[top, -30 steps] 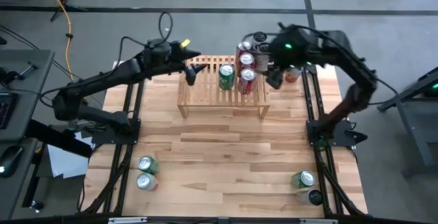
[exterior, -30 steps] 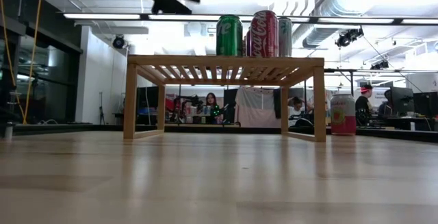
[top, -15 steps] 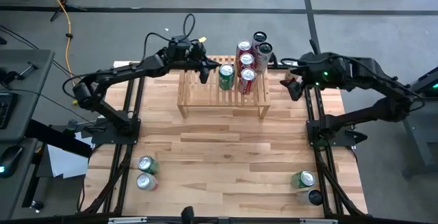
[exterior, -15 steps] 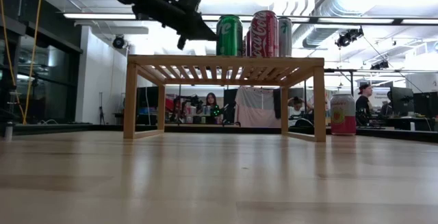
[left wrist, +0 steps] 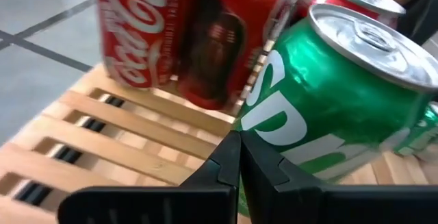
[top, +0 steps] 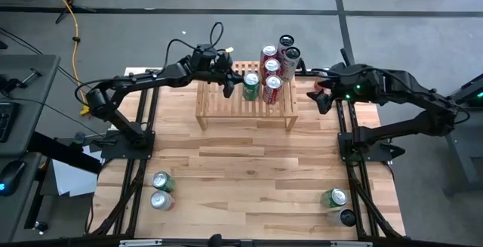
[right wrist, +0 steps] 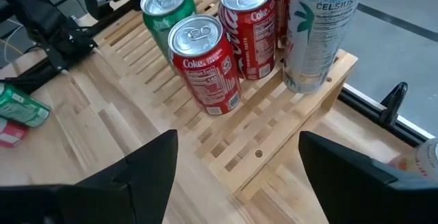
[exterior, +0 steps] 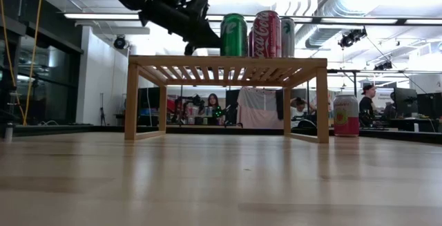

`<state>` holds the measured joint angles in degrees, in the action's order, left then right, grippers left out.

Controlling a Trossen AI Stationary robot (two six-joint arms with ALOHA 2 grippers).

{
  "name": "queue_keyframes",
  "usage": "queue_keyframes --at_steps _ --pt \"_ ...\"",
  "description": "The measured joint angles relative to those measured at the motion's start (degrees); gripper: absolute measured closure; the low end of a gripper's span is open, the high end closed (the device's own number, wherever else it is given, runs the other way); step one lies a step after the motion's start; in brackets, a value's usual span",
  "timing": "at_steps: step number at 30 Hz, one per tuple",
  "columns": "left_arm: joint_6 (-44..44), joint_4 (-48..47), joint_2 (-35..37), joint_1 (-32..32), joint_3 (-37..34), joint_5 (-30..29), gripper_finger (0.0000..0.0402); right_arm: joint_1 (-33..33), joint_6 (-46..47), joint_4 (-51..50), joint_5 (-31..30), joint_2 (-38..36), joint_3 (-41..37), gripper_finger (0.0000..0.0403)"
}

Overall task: Place canned beverage on shelf
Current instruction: Put the top right green soda can on the shelf, then put the left green soda can on the shelf aligned with the other green soda can

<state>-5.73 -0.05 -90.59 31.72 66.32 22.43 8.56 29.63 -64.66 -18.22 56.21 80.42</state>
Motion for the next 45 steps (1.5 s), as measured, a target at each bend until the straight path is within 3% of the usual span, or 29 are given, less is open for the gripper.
queue_keyframes --at_steps 10,21,29,36,41,45 --pt "-0.66 -0.11 0.02 -4.22 0.00 -1.08 0.0401 0.00 -0.10 0.00 0.35 -0.04 0.00 0.0116" --pt "0.06 -3.36 1.82 -1.79 0.04 -4.63 0.0401 0.01 -0.13 0.14 0.37 -0.04 0.00 0.0116" --pt "0.39 -13.02 14.47 0.31 0.00 -3.48 0.0401 0.07 -0.30 1.91 0.37 1.00 0.02 0.0116" --pt "-6.16 -21.26 28.31 -3.39 0.07 -1.03 0.0401 0.07 -3.08 2.39 0.37 3.38 0.04 0.0116" --pt "-10.02 -23.48 33.59 -6.75 0.05 -4.11 0.0397 0.07 -3.10 2.43 0.37 3.90 0.04 0.0116" --pt "-10.74 -24.73 35.04 -7.87 0.04 -7.31 0.0365 0.07 -3.10 2.43 -0.02 3.42 0.04 0.0116"
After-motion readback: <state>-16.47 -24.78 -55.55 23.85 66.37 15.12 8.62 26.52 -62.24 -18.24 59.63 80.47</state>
